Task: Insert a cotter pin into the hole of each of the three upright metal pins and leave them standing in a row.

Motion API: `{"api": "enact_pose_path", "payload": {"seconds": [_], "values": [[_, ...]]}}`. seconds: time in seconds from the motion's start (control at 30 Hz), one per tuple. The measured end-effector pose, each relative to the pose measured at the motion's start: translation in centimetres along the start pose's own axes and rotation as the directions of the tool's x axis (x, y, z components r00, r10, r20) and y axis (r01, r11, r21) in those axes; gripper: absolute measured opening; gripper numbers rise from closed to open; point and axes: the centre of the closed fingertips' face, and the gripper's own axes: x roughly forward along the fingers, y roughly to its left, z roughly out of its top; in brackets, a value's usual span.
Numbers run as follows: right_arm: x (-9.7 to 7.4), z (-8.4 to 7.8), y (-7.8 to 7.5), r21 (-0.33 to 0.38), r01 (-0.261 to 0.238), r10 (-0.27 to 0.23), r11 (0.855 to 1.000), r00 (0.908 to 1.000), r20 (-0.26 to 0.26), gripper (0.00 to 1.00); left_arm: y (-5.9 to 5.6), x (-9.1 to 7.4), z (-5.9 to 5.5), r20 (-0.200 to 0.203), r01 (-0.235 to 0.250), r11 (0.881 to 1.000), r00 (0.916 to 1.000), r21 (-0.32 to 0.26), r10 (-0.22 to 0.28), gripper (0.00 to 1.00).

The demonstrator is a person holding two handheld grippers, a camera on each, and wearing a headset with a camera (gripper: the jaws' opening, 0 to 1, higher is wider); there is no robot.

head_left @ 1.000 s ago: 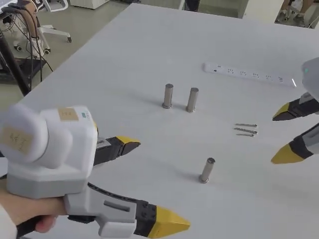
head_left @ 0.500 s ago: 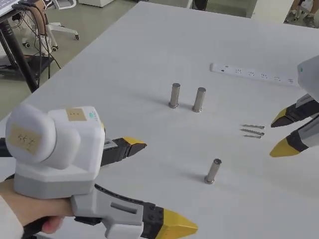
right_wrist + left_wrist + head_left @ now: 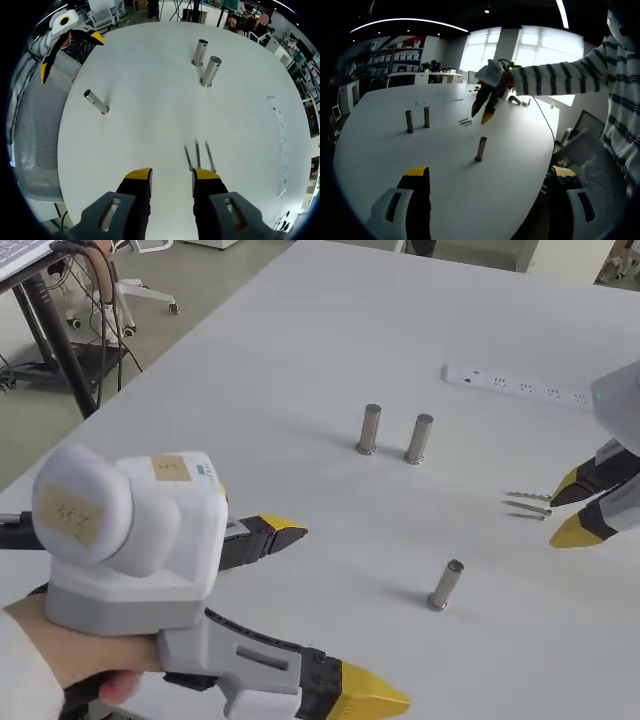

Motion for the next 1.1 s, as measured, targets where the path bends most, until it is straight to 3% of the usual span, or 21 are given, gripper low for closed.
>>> {"api": "enact_pose_path", "payload": {"seconds": [0.33, 0.67, 1.1], "values": [[1.1, 0.2, -0.5, 0.013, -0.012, 0.013, 1.000, 0.9997, -0.019, 0.23, -0.2, -0.5, -0.6, -0.020, 0.005, 1.000, 0.9998, 0.001, -0.005, 0.99], [2.0, -0.3, -1.0, 0.026, 0.002, 0.000, 1.000, 0.9985, -0.054, 0.16, 0.3, -0.4, -0.7, 0.005, -0.010, 0.999, 0.9999, -0.043, 0.010, 0.97], [2.4, 0.2, -1.2, 0.012, 0.014, -0.013, 1.000, 0.9974, -0.071, 0.13, 0.1, -0.1, -0.7, 0.002, -0.001, 0.999, 1.0000, -0.035, 0.001, 0.96]]}}
